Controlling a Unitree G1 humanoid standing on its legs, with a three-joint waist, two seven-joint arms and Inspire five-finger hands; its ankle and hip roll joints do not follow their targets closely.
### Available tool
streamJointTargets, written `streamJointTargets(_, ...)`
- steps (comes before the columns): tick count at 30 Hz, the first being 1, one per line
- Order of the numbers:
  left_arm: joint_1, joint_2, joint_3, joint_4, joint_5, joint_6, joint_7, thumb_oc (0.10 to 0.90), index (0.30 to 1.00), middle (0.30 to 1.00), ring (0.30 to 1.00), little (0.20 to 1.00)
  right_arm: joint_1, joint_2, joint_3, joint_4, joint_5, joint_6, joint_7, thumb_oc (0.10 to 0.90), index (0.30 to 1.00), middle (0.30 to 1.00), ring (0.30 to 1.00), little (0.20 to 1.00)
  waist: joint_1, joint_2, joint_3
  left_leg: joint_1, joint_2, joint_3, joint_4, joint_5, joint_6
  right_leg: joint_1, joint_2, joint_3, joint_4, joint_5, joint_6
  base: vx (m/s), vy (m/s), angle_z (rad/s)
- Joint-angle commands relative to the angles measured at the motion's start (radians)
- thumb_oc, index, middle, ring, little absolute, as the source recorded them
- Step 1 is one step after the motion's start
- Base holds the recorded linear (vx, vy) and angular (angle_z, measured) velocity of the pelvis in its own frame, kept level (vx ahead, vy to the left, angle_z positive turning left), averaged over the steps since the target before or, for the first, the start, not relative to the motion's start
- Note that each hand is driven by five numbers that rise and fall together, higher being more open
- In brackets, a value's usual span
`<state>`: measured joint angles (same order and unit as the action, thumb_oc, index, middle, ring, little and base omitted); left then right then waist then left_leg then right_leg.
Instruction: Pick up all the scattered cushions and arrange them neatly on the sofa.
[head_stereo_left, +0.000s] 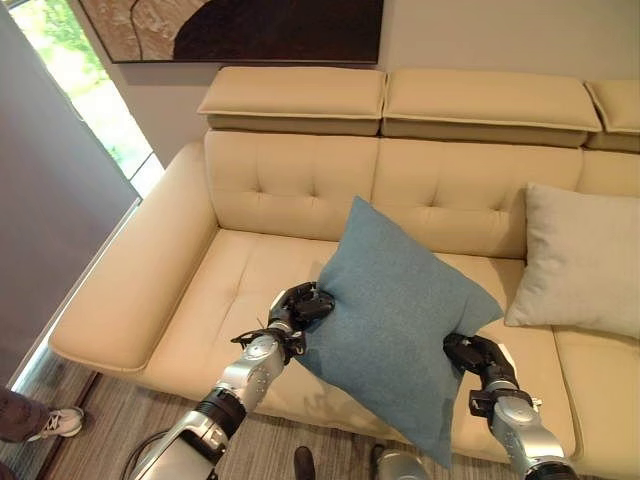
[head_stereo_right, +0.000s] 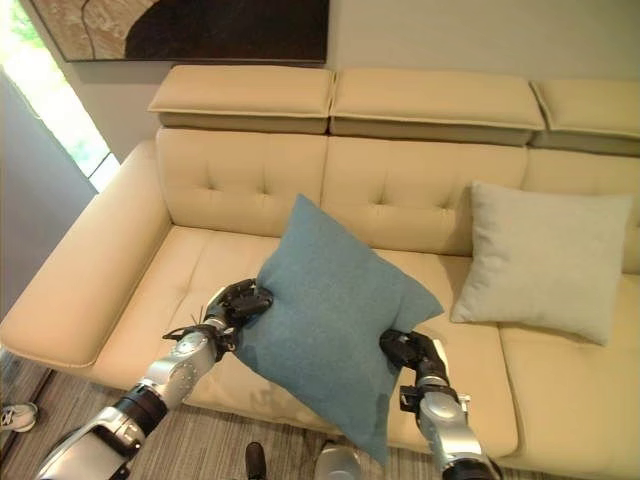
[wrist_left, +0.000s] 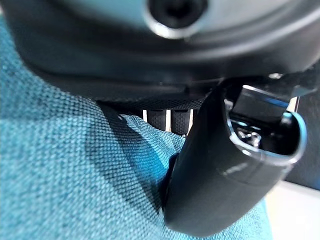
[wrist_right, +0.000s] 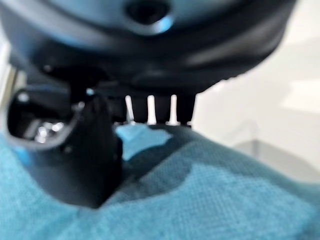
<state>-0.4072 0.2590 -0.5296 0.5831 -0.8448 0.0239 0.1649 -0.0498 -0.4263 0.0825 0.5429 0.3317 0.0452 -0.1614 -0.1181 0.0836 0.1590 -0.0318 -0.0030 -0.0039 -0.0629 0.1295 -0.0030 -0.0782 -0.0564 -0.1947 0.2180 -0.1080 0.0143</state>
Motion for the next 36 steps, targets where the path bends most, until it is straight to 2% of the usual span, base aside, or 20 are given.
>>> streamJointTargets(1,-0.132,-0.169,-0.032,-0.142,-0.062,-0.088,-0.072,0.400,0.300,0.300,0.300,0.300,-0.098,0.033,0.096,-0.159,-0.027,-0.086,0.043,0.400,0.300,0.300,0.300,0.300,0.057,-0.051,-0.076,-0.170,-0.094,0.044,0.338,-0.160,-0.097,0.148,0.046,0.007,-0.097,-0.125,-0.013,-0.31,0.094,0.40)
streamJointTargets(2,-0.133,-0.175,-0.030,-0.141,-0.064,-0.089,-0.064,0.400,0.300,0.300,0.300,0.300,-0.109,0.035,0.110,-0.166,-0.030,-0.085,0.042,0.400,0.300,0.300,0.300,0.300,0.064,-0.047,-0.061,-0.205,-0.080,0.035,0.395,-0.123,-0.126,0.132,0.037,0.012,-0.093,-0.117,-0.014,-0.32,0.130,0.33)
streamJointTargets(3,-0.124,-0.177,-0.029,-0.136,-0.062,-0.086,-0.059,0.400,0.300,0.300,0.300,0.300,-0.121,0.040,0.124,-0.167,-0.038,-0.083,0.036,0.400,0.300,0.300,0.300,0.300,0.078,-0.047,-0.054,-0.231,-0.083,0.015,0.431,-0.115,-0.130,0.116,0.027,0.026,-0.095,-0.108,-0.013,-0.25,0.132,0.05)
streamJointTargets(4,-0.118,-0.175,-0.030,-0.142,-0.060,-0.083,-0.054,0.400,0.300,0.300,0.300,0.300,-0.121,0.044,0.134,-0.179,-0.045,-0.078,0.037,0.400,0.300,0.300,0.300,0.300,0.081,-0.051,-0.056,-0.245,-0.071,0.000,0.443,-0.141,-0.111,0.103,0.016,0.040,-0.094,-0.103,-0.009,-0.15,0.137,-0.11)
streamJointTargets(6,-0.127,-0.179,-0.027,-0.143,-0.063,-0.089,-0.024,0.400,0.300,0.300,0.300,0.300,-0.110,0.046,0.160,-0.194,-0.041,-0.073,0.046,0.400,0.300,0.300,0.300,0.300,0.072,-0.070,-0.057,-0.216,0.014,-0.027,0.371,-0.228,-0.053,0.099,-0.024,0.062,-0.096,-0.102,0.010,-0.01,0.163,-0.29)
streamJointTargets(7,-0.128,-0.177,-0.028,-0.144,-0.056,-0.083,-0.018,0.400,0.300,0.300,0.300,0.300,-0.114,0.048,0.173,-0.196,-0.046,-0.071,0.042,0.400,0.300,0.300,0.300,0.300,0.075,-0.071,-0.062,-0.200,0.045,-0.062,0.311,-0.214,-0.043,0.093,-0.029,0.076,-0.091,-0.104,0.012,0.09,0.216,-0.17)
streamJointTargets(9,-0.127,-0.165,-0.028,-0.154,-0.042,-0.079,-0.005,0.400,0.300,0.300,0.300,0.300,-0.139,0.049,0.195,-0.194,-0.062,-0.072,0.025,0.400,0.300,0.300,0.300,0.300,0.085,-0.061,-0.064,-0.193,0.109,-0.198,0.187,-0.159,-0.038,0.081,-0.025,0.142,-0.066,-0.124,0.013,0.13,0.246,-0.14)
streamJointTargets(10,-0.134,-0.158,-0.030,-0.153,-0.036,-0.082,-0.005,0.400,0.300,0.300,0.300,0.300,-0.149,0.045,0.200,-0.198,-0.067,-0.071,0.023,0.400,0.300,0.300,0.300,0.300,0.081,-0.051,-0.060,-0.187,0.127,-0.231,0.150,-0.139,-0.046,0.077,-0.024,0.174,-0.051,-0.136,0.014,0.14,0.292,-0.43)
streamJointTargets(11,-0.145,-0.159,-0.024,-0.141,-0.032,-0.086,-0.008,0.400,0.300,0.300,0.300,0.300,-0.158,0.034,0.199,-0.196,-0.078,-0.067,0.025,0.400,0.300,0.300,0.300,0.300,0.068,-0.025,-0.068,-0.142,0.143,-0.231,0.071,-0.140,-0.050,0.080,-0.024,0.185,-0.040,-0.147,0.026,0.10,0.209,-0.73)
streamJointTargets(12,-0.146,-0.160,-0.024,-0.140,-0.032,-0.086,-0.008,0.400,0.300,0.300,0.300,0.300,-0.158,0.033,0.199,-0.196,-0.078,-0.067,0.025,0.400,0.300,0.300,0.300,0.300,0.071,-0.025,-0.063,-0.132,0.146,-0.227,0.062,-0.137,-0.051,0.084,-0.023,0.188,-0.040,-0.147,0.025,0.20,0.387,-0.86)
streamJointTargets(13,-0.182,-0.165,-0.035,-0.112,-0.015,-0.086,-0.015,0.400,0.300,0.300,0.300,0.300,-0.180,0.020,0.193,-0.197,-0.104,-0.062,0.025,0.400,0.300,0.300,0.300,0.300,0.045,0.005,-0.081,-0.083,0.153,-0.204,0.013,-0.131,-0.079,0.080,-0.043,0.198,-0.026,-0.145,0.041,0.14,0.260,-0.78)
streamJointTargets(16,-0.235,-0.158,-0.044,-0.076,0.027,-0.090,-0.015,0.400,0.300,0.300,0.300,0.300,-0.238,0.010,0.193,-0.184,-0.125,-0.050,0.003,0.400,0.300,0.300,0.300,0.300,0.022,0.011,-0.095,-0.035,0.118,-0.177,-0.002,-0.154,-0.068,0.088,-0.071,0.227,-0.053,-0.111,0.063,0.20,0.339,-0.61)
streamJointTargets(22,-0.285,-0.147,-0.026,-0.052,0.075,-0.097,0.001,0.400,0.300,0.300,0.300,0.300,-0.389,0.000,0.218,-0.123,-0.172,-0.026,-0.033,0.400,0.300,0.300,0.300,0.300,0.051,-0.005,-0.101,-0.008,0.079,-0.121,0.002,-0.203,-0.023,0.078,-0.095,0.289,-0.125,-0.036,0.093,0.07,0.134,-0.51)
streamJointTargets(26,-0.315,-0.134,-0.002,-0.017,0.103,-0.105,0.013,0.400,0.300,0.300,0.300,0.300,-0.430,-0.022,0.227,-0.112,-0.200,-0.018,-0.034,0.400,0.300,0.300,0.300,0.300,0.065,-0.017,-0.104,-0.017,0.053,-0.132,0.019,-0.220,-0.008,0.086,-0.114,0.297,-0.165,-0.010,0.108,0.06,0.108,-0.09)
streamJointTargets(30,-0.347,-0.111,0.021,0.001,0.153,-0.109,0.011,0.400,0.300,0.300,0.300,0.300,-0.494,-0.072,0.224,-0.105,-0.247,-0.015,-0.038,0.400,0.300,0.300,0.300,0.300,0.084,-0.030,-0.108,-0.029,0.026,-0.135,0.050,-0.251,0.012,0.080,-0.143,0.264,-0.128,-0.006,0.128,0.07,0.148,0.04)
streamJointTargets(31,-0.367,-0.088,0.015,-0.004,0.185,-0.114,0.001,0.400,0.300,0.300,0.300,0.300,-0.602,-0.105,0.242,-0.085,-0.280,-0.011,-0.053,0.400,0.300,0.300,0.300,0.300,0.091,-0.037,-0.078,-0.043,0.029,-0.104,0.087,-0.263,0.023,0.000,-0.172,0.212,0.011,0.082,0.150,-0.05,0.077,-0.02)
streamJointTargets(32,-0.368,-0.087,0.016,-0.003,0.185,-0.114,0.001,0.400,0.300,0.300,0.300,0.300,-0.605,-0.105,0.243,-0.083,-0.280,-0.011,-0.054,0.400,0.300,0.300,0.300,0.300,0.091,-0.038,-0.078,-0.046,0.028,-0.103,0.090,-0.264,0.023,-0.003,-0.172,0.213,0.014,0.081,0.151,-0.05,0.103,-0.20)
streamJointTargets(33,-0.410,-0.063,0.023,0.022,0.196,-0.122,0.014,0.400,0.300,0.300,0.300,0.300,-0.709,-0.097,0.274,-0.066,-0.292,-0.004,-0.062,0.400,0.300,0.300,0.300,0.300,0.094,-0.037,-0.055,-0.046,0.038,-0.078,0.101,-0.275,0.026,-0.045,-0.195,0.178,0.054,0.123,0.164,0.01,0.005,-0.28)
streamJointTargets(35,-0.483,-0.024,0.015,0.046,0.247,-0.131,0.016,0.400,0.300,0.300,0.300,0.300,-0.835,-0.114,0.312,-0.049,-0.299,-0.010,-0.072,0.400,0.300,0.300,0.300,0.300,0.101,-0.040,-0.033,-0.044,0.044,-0.067,0.101,-0.286,0.021,-0.070,-0.218,0.140,-0.026,0.141,0.153,0.04,-0.035,-0.40)
streamJointTargets(36,-0.511,-0.027,0.004,0.058,0.269,-0.129,0.013,0.400,0.300,0.300,0.300,0.300,-0.853,-0.127,0.315,-0.041,-0.302,-0.005,-0.070,0.400,0.300,0.300,0.300,0.300,0.101,-0.049,-0.035,-0.060,0.034,-0.081,0.116,-0.291,0.017,-0.047,-0.212,0.159,-0.083,0.116,0.151,0.05,-0.040,-0.36)
